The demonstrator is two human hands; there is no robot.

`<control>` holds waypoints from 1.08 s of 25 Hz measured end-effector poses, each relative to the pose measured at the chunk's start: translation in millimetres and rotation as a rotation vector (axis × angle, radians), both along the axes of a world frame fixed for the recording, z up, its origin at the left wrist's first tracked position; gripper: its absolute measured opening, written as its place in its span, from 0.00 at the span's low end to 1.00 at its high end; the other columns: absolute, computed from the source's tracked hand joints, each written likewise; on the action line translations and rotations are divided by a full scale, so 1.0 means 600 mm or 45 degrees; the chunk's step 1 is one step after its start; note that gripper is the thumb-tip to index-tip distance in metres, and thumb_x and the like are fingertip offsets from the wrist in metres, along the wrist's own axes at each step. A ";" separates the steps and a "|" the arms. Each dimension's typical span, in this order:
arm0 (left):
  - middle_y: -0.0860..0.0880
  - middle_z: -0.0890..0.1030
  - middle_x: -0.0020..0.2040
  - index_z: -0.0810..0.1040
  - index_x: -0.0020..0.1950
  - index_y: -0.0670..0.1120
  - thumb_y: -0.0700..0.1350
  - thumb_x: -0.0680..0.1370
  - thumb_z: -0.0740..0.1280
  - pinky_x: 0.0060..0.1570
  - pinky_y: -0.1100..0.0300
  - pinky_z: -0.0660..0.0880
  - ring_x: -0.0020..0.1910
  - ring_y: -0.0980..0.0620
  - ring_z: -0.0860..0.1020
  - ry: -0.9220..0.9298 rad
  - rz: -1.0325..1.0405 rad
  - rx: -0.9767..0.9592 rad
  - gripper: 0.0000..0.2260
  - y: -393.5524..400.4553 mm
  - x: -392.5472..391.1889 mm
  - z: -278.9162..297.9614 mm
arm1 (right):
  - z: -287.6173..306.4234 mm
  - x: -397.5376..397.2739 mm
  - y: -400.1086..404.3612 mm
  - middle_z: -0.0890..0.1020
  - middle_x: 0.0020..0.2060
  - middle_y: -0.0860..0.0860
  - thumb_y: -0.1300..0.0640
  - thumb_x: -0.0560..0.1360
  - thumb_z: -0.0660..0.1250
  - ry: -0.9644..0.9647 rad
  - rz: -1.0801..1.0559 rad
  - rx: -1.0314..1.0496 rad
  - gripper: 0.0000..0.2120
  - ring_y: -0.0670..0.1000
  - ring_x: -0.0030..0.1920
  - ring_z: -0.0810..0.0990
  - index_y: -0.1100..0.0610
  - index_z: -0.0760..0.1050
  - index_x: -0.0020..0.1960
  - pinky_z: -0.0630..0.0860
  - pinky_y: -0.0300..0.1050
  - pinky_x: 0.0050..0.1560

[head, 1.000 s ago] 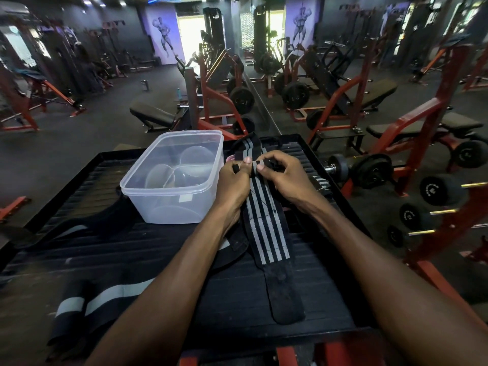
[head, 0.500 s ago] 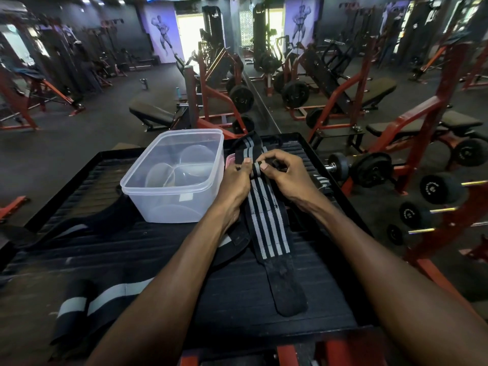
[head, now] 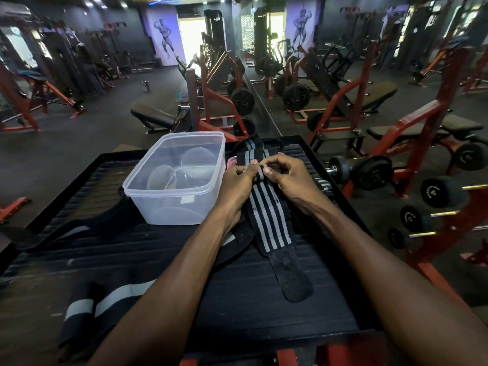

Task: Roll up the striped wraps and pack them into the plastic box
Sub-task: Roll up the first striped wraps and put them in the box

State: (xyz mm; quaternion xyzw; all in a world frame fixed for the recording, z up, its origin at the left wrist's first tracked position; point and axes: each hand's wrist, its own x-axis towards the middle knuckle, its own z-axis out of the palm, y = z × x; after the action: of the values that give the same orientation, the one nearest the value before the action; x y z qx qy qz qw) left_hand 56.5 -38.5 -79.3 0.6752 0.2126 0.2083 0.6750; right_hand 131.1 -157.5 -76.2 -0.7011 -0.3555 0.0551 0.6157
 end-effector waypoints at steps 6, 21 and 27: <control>0.49 0.73 0.75 0.80 0.41 0.49 0.74 0.64 0.62 0.70 0.45 0.71 0.70 0.49 0.76 0.077 0.005 0.075 0.28 0.000 -0.001 -0.001 | -0.003 0.006 0.002 0.81 0.54 0.59 0.62 0.77 0.68 0.024 -0.037 -0.028 0.06 0.56 0.55 0.81 0.57 0.83 0.52 0.77 0.50 0.60; 0.52 0.77 0.54 0.74 0.69 0.46 0.58 0.86 0.44 0.57 0.59 0.63 0.57 0.51 0.74 0.094 0.131 0.502 0.26 -0.015 -0.019 0.009 | -0.005 0.011 0.010 0.81 0.52 0.53 0.55 0.81 0.62 -0.009 -0.227 -0.098 0.08 0.49 0.53 0.80 0.54 0.79 0.51 0.77 0.54 0.60; 0.48 0.80 0.48 0.76 0.57 0.45 0.62 0.85 0.42 0.51 0.54 0.69 0.51 0.46 0.79 0.062 0.183 0.630 0.29 -0.007 -0.005 -0.011 | 0.001 0.000 0.011 0.82 0.50 0.51 0.57 0.82 0.61 -0.114 -0.348 -0.126 0.08 0.49 0.52 0.80 0.55 0.79 0.52 0.75 0.45 0.54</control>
State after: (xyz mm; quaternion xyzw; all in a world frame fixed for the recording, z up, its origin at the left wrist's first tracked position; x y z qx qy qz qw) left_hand 53.2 -42.7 -85.6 0.8076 0.2189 0.2852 0.4675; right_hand 130.8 -151.0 -75.6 -0.7741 -0.2806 -0.0429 0.5658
